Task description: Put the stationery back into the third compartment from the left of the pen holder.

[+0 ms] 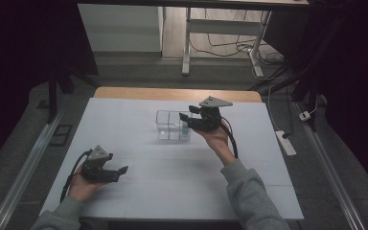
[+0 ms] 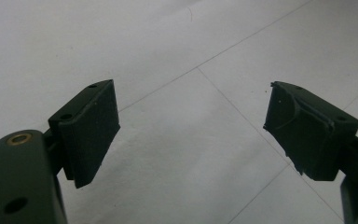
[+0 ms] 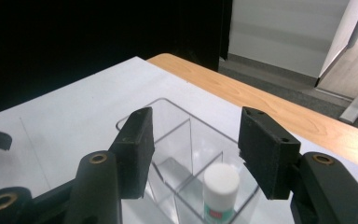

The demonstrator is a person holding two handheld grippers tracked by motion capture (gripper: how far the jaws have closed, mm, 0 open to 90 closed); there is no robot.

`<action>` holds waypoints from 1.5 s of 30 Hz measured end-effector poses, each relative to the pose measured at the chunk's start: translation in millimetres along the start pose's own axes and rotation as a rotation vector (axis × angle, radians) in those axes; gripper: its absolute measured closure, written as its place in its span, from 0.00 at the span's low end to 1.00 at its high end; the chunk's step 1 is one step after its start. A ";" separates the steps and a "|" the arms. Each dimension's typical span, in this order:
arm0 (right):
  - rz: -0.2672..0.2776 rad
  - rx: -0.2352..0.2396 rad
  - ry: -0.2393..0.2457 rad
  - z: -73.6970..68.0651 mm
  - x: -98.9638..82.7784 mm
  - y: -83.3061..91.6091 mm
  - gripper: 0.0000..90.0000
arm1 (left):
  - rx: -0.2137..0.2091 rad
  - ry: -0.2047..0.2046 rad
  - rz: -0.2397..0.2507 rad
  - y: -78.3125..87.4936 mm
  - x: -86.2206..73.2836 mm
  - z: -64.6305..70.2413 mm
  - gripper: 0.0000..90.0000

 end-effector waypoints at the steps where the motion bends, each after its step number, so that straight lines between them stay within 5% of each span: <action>1: -0.002 0.001 0.001 0.0 -1.5 1.5 0.49 | 0.000 0.000 0.001 0.1 0.1 0.1 0.19; 25: -0.109 -0.020 -0.008 -2.2 -65.3 63.3 0.46 | -0.005 -0.008 0.005 0.6 -0.1 1.6 0.19; 45: -0.159 -0.082 -0.032 -3.0 -126.8 139.7 0.42 | -0.005 -0.012 0.004 0.1 0.0 3.0 0.19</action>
Point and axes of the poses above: each handheld gripper's, and its own axes: y roughly backward along the jaws, x roughly out of its top, z roughly to its right, the point moved 8 cm from there along -y, roughly forward along the jaws, and after that the axes turned 8 degrees about y, right-handed, at the moved point
